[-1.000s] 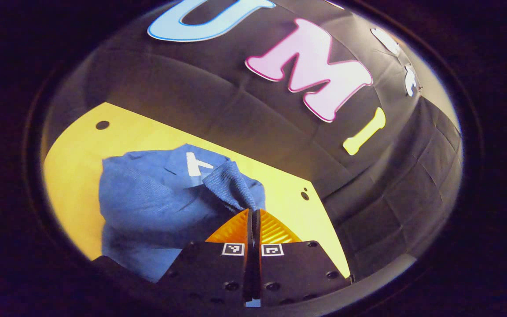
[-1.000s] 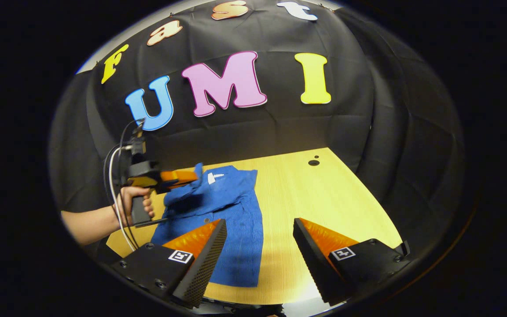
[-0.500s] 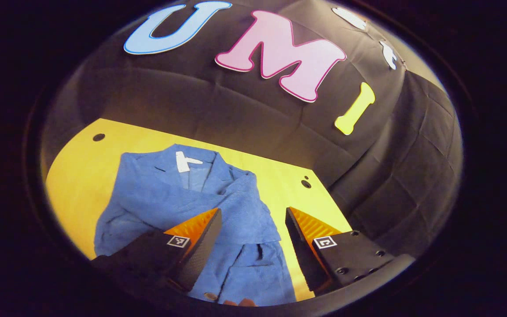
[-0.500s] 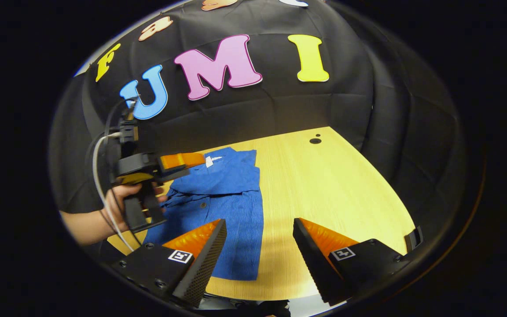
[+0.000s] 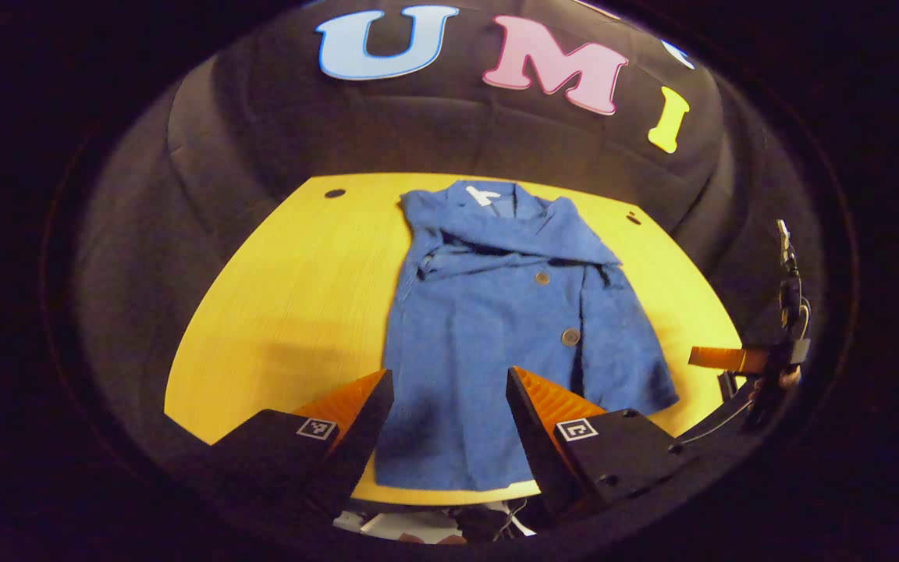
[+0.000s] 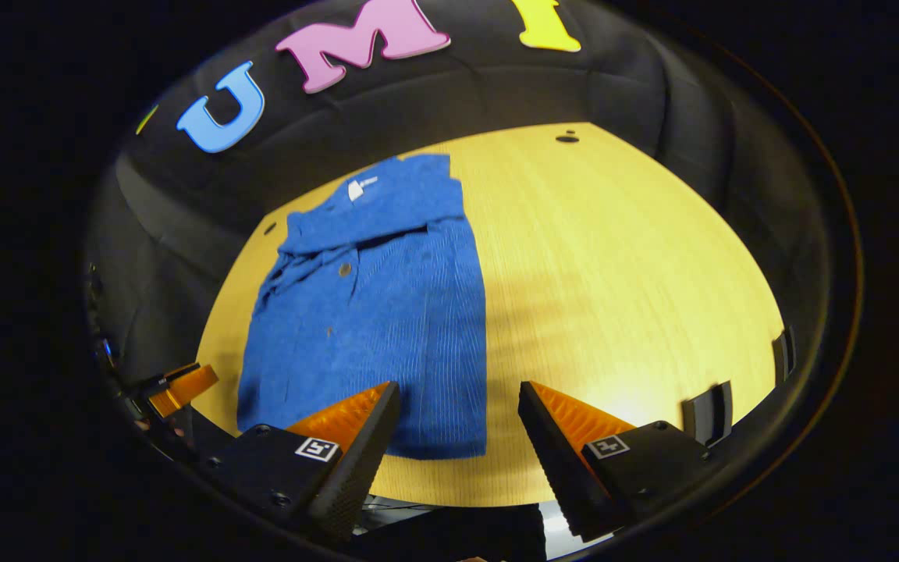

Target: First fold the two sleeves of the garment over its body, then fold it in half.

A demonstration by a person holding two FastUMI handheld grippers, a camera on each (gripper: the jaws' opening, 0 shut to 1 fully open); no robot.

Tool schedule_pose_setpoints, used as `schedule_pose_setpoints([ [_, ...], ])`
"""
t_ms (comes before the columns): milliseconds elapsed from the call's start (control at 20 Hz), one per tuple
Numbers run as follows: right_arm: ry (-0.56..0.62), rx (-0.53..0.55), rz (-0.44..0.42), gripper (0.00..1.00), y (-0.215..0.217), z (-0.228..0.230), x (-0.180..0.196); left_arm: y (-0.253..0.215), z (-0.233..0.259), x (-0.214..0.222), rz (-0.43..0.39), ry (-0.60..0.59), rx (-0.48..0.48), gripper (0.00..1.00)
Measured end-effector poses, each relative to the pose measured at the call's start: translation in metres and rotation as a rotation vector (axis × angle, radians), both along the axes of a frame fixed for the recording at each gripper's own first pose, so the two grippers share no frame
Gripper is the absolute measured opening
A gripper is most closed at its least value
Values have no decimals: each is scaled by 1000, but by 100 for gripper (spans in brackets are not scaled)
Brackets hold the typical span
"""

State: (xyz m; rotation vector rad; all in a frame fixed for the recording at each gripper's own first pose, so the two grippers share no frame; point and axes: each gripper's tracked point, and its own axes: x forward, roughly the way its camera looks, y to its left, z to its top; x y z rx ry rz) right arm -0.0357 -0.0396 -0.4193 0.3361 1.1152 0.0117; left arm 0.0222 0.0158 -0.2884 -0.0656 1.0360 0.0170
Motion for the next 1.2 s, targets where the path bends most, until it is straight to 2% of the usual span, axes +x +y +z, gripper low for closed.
schedule_pose_setpoints([
  [100, 44, -13, 19, 98, 8, -15, -7, 5, -25, -24, 18, 94, 10, 82],
  [150, 57, -32, 31, 99, 9, -21, -10, 0, -34, -30, 27, 131, -3, 85],
  [250, 94, -66, 53, 99, 12, -32, -15, -8, -49, -30, 34, 174, -3, 85],
  [350, 148, -97, 82, 99, 16, -42, -23, -10, -57, -26, 19, 192, 40, 85],
  [400, 116, -131, 103, 99, 14, -40, -14, -14, -54, -21, 3, 172, 42, 86],
  [500, 129, -183, 157, 98, 13, -45, -20, -19, -57, -21, 1, 187, 32, 82],
  [550, 121, -184, 178, 98, 17, -46, -18, -19, -58, -20, 9, 190, 33, 74],
  [600, 123, -166, 184, 94, 24, -46, -17, -21, -55, -20, -9, 196, 23, 66],
  [700, 137, -93, 146, 53, 39, -49, -13, -24, -59, -18, -12, 192, 10, 45],
  [750, 142, -64, 113, 33, 40, -47, -11, -27, -59, -19, -6, 187, -5, 26],
  [800, 147, -20, 102, 13, 45, -46, -10, -32, -55, -20, -11, 183, -21, 12],
  [900, 154, 86, 109, 5, 52, -44, -11, -38, -53, -20, -41, 170, -71, 2],
  [950, 156, 115, 83, 5, 51, -45, -9, -45, -55, -23, -62, 176, -121, 1],
  [1050, 144, 116, 32, 5, 43, -42, -7, -53, -51, -27, -53, 200, -189, 1],
  [1200, 71, 117, 22, 5, 40, -15, 8, -56, -28, -16, -29, 150, -254, 1],
])
